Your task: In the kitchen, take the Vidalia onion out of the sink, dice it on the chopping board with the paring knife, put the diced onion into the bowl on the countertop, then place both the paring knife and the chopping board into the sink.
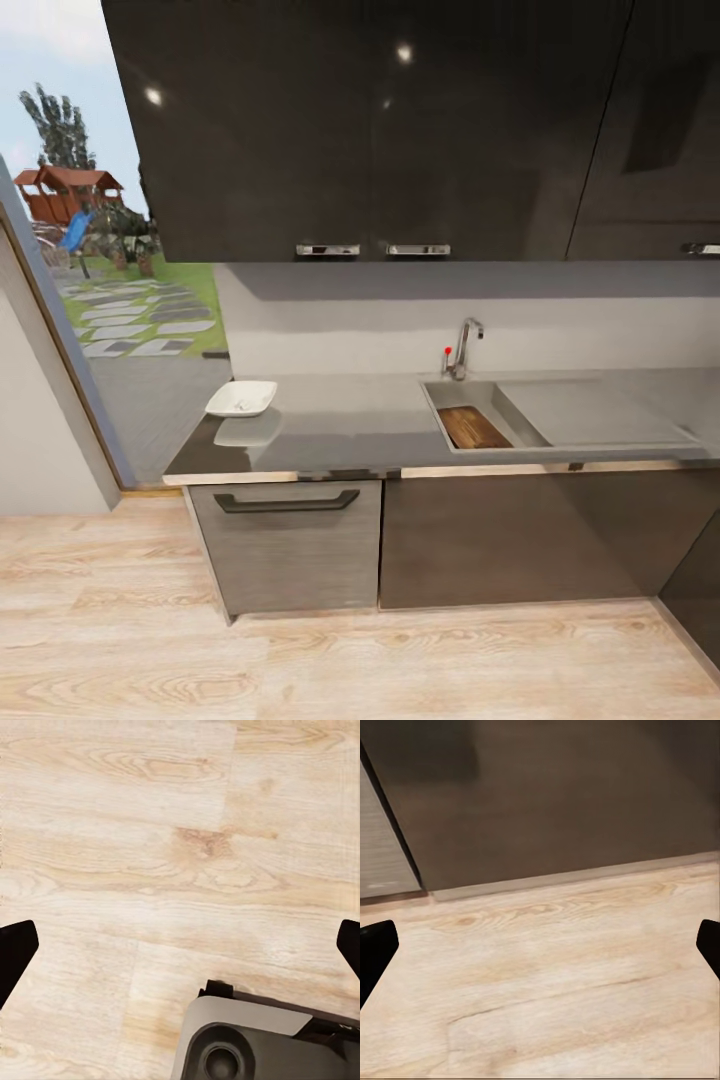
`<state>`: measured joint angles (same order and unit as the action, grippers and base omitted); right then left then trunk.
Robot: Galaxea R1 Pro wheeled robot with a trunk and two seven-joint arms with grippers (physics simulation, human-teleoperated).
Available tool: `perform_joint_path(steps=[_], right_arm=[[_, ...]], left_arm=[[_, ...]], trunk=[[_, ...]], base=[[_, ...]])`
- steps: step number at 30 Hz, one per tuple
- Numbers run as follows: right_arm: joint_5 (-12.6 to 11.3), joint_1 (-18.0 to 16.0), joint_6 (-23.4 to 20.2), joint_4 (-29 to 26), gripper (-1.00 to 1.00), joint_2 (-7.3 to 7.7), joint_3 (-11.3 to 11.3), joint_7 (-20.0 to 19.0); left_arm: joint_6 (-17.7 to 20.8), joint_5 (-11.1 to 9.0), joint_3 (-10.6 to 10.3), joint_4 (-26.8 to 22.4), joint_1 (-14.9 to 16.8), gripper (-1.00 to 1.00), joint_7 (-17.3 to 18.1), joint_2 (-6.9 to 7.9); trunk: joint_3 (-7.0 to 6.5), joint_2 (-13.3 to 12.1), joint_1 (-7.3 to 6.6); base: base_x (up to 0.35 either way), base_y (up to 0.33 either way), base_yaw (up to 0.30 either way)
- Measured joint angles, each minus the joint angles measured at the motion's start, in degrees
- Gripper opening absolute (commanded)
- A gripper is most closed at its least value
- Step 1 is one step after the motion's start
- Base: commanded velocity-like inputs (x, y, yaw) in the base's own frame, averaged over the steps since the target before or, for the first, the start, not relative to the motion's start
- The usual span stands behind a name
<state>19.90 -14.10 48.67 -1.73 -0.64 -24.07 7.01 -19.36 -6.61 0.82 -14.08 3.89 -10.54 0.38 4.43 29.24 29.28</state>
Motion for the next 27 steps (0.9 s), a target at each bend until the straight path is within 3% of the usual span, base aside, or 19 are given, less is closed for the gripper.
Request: perform_joint_path(steps=[3, 6, 9, 12, 14, 17, 22, 24, 26, 27], right_arm=[[-0.1, 0.0, -0.3, 0.3, 1.0, 1.06, 0.0, 0.1], [-0.2, 0.1, -2.0, 0.5, 1.0, 1.93, 0.0, 0.2], [-0.2, 1.3, -9.6, 0.6, 1.0, 2.28, 0.1, 0.1], [-0.2, 2.7, -17.0, 0.6, 1.0, 2.3, 0.2, 0.0], [-0.2, 4.5, -20.4, 0.6, 1.0, 2.28, 0.1, -0.1], [-0.3, 8.6, -22.2, 0.7, 1.0, 1.98, 0.1, -0.2], [-0.3, 13.8, -24.4, 0.8, 1.0, 1.39, 0.2, -2.3], [-0.3, 14.8, -29.2, 0.8, 1.0, 1.31, 0.1, -3.6], [-0.4, 15.4, -37.0, 0.7, 1.0, 1.42, -0.2, -4.3], [-0.6, 15.5, -38.3, 0.6, 1.0, 1.46, -0.5, -4.4]], left_arm=[[0.2, -0.1, -0.2, 1.0, 0.0, 1.0, 0.0, -0.01], [0.3, -0.2, -0.3, 5.3, 0.0, 1.0, 0.0, -0.11], [0.2, -0.2, -0.3, 13.6, -0.1, 1.0, 0.1, -0.24], [0.4, -0.2, -0.4, 16.8, -0.1, 1.0, 0.5, -0.15], [0.4, -0.3, -0.3, 17.6, -0.1, 1.0, 0.8, 0.28], [0.4, -0.6, -0.2, 18.0, -0.1, 1.0, 0.8, 0.92], [0.5, -1.1, -0.1, 18.0, -0.1, 1.0, 0.8, 0.03], [0.5, -1.1, 0.0, 18.0, -0.1, 1.0, 0.8, -0.26], [0.5, -1.1, 0.0, 18.0, -0.1, 1.0, 0.8, -0.41], [0.5, -1.1, -0.1, 18.0, -0.1, 1.0, 0.8, -0.43]], trunk=[[0.0, 0.0, 0.0], [0.0, 0.0, 0.0], [0.01, 0.0, 0.0], [0.0, 0.0, 0.0], [0.0, 0.0, 0.0], [0.01, 0.0, 0.0], [0.01, 0.0, 0.0], [0.02, 0.0, 0.0], [0.02, 0.0, 0.0], [0.01, 0.0, 0.0]], base=[[0.0, 0.0, 0.0], [0.0, 0.0, 0.0], [0.0, 0.0, 0.0], [0.0, 0.0, 0.0], [0.0, 0.0, 0.0], [0.0, 0.0, 0.0], [0.0, 0.0, 0.0], [0.0, 0.0, 0.0], [0.0, 0.0, 0.0], [0.0, 0.0, 0.0]])
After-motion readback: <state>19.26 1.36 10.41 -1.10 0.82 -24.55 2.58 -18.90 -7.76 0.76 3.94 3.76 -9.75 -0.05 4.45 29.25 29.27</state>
